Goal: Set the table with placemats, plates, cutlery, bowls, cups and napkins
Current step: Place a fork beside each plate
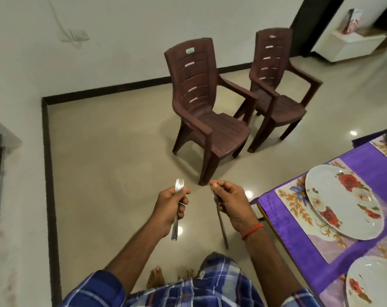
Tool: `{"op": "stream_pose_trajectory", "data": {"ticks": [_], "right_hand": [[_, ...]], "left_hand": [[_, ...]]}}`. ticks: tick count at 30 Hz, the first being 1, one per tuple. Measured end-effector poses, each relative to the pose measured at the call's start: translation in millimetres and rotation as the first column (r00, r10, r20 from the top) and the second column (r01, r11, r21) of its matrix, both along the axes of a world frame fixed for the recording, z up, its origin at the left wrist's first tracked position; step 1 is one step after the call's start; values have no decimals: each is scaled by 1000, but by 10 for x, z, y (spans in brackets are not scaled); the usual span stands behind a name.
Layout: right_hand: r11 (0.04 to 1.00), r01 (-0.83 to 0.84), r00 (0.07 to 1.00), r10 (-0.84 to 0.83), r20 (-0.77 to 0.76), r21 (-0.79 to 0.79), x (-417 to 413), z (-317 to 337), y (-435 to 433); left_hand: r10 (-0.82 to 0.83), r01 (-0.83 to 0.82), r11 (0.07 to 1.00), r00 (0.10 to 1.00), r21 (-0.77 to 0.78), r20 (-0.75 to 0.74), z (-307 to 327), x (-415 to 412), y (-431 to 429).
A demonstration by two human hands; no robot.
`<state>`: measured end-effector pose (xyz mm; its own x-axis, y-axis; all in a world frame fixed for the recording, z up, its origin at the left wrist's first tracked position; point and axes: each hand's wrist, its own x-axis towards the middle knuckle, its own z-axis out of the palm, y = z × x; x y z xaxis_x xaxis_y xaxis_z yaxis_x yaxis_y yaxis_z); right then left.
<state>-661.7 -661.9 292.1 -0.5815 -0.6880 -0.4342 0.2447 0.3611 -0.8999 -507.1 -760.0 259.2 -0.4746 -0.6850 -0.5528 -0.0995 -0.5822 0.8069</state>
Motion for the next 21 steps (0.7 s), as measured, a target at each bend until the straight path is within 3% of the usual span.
{"op": "stream_pose_trajectory", "data": {"ticks": [8, 16, 21], "right_hand": [[986, 161, 987, -161, -5, -41, -442, -79, -219], [919, 381, 924, -375, 74, -101, -1302, -203, -578], [894, 428, 903, -415, 115, -131, -1806, -185, -753]], "left_hand": [[-139, 140, 990, 990, -14, 15, -50, -461, -467], [-322, 325, 945, 944, -48, 67, -21, -1399, -1055], [-357, 362, 931, 929, -41, 94, -5, -1996, -1312]]}}
